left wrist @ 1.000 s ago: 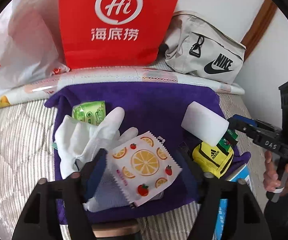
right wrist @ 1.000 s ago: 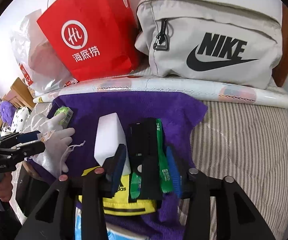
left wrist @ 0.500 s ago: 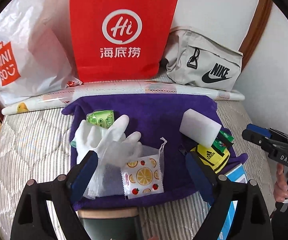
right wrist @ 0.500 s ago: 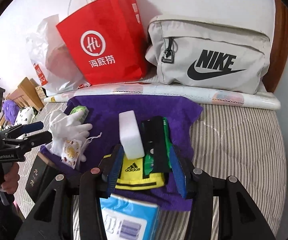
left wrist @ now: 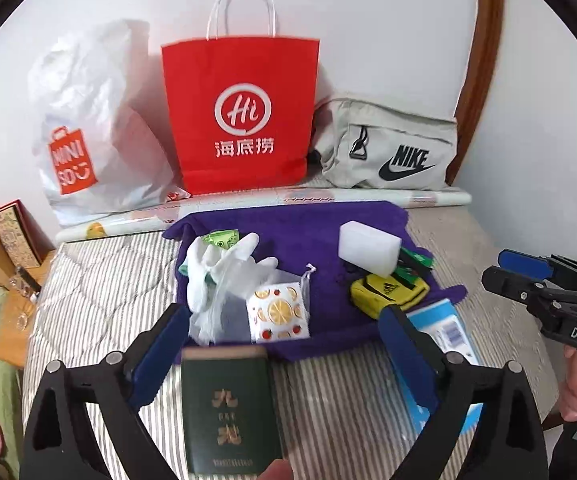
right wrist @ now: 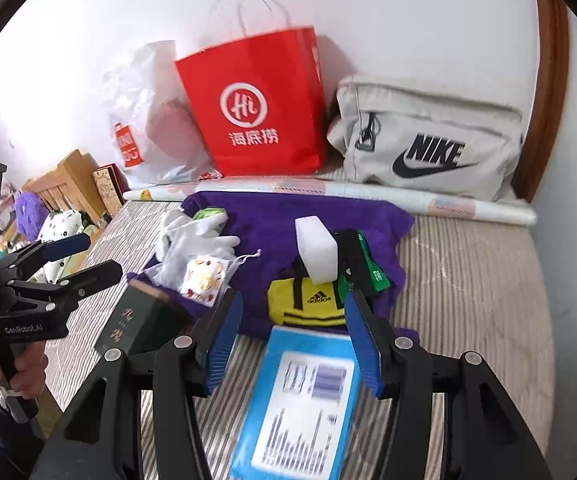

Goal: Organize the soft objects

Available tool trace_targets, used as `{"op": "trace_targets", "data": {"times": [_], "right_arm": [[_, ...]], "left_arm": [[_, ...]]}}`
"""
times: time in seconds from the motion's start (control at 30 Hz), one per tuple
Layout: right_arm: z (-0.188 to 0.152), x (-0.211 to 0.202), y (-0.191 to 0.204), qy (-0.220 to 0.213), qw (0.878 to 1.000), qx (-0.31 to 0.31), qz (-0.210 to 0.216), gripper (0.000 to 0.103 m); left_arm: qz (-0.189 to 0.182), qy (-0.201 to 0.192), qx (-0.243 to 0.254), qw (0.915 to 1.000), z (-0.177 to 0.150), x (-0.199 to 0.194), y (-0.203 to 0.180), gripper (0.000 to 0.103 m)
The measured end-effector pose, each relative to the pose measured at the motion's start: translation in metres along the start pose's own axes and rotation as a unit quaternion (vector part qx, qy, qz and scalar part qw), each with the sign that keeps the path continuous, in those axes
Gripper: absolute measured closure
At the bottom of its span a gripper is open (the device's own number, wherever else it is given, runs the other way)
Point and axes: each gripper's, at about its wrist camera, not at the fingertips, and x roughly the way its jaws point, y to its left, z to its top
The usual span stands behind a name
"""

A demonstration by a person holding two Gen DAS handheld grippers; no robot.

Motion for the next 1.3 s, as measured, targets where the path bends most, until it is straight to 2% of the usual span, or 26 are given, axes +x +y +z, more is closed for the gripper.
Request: {"op": "trace_targets", "data": {"times": [0.07,0.2,0.33,0.5,0.53,0.6,0.67,0.73,0.9,1.07,1.3], "right_arm": [[-0.005,-0.018,0.009,-0.015,1.000,-0.008,-0.006,0.045],[-0.018,-0.060,0.024,-0.055,0.998,-0.012,0.002,0.030],[-0.031,-0.090,0.034,-0.066,0.998,-0.002,0.013,0.027],[-0.047,-0.111,0.037,-0.061,0.998,0.019,0.008,0.025],[-0.052,-0.116,0.038,-0.062,0.998,0.021,-0.001,0.023],[-0.061,-0.124,0.038,-0.071,0.997,0.026,-0.014,0.012],[-0.070,-0.133,0.040,-0.082,0.996,0.025,-0.024,0.008],[-0.078,-0.140,0.042,-0.088,0.995,0.020,-0.036,0.007],[-0.095,-0.151,0.041,-0.090,0.994,0.018,-0.060,0.001],[-0.113,-0.156,0.037,-0.080,0.995,0.032,-0.044,0.001],[-0.125,-0.162,0.046,-0.091,0.993,0.007,-0.077,0.001]], "left_arm": [[-0.001,-0.010,0.005,0.9999,-0.008,-0.017,-0.006,0.006],[0.003,-0.028,0.009,0.9996,-0.022,-0.049,-0.014,0.006],[0.016,-0.044,0.007,0.9989,-0.036,-0.081,-0.021,0.004],[0.010,-0.056,-0.011,0.9983,-0.055,-0.113,-0.026,0.004],[0.013,-0.060,-0.013,0.9980,-0.058,-0.118,-0.027,0.004],[0.027,-0.068,-0.016,0.9972,-0.068,-0.128,-0.029,0.004],[0.051,-0.073,-0.014,0.9960,-0.075,-0.133,-0.032,0.004],[0.074,-0.078,-0.016,0.9941,-0.083,-0.139,-0.034,0.004],[0.046,-0.085,-0.038,0.9946,-0.101,-0.153,-0.036,0.003],[0.096,-0.110,-0.020,0.9891,-0.113,-0.166,-0.050,0.000],[0.058,-0.106,-0.031,0.9922,-0.124,-0.175,-0.055,0.000]]}}
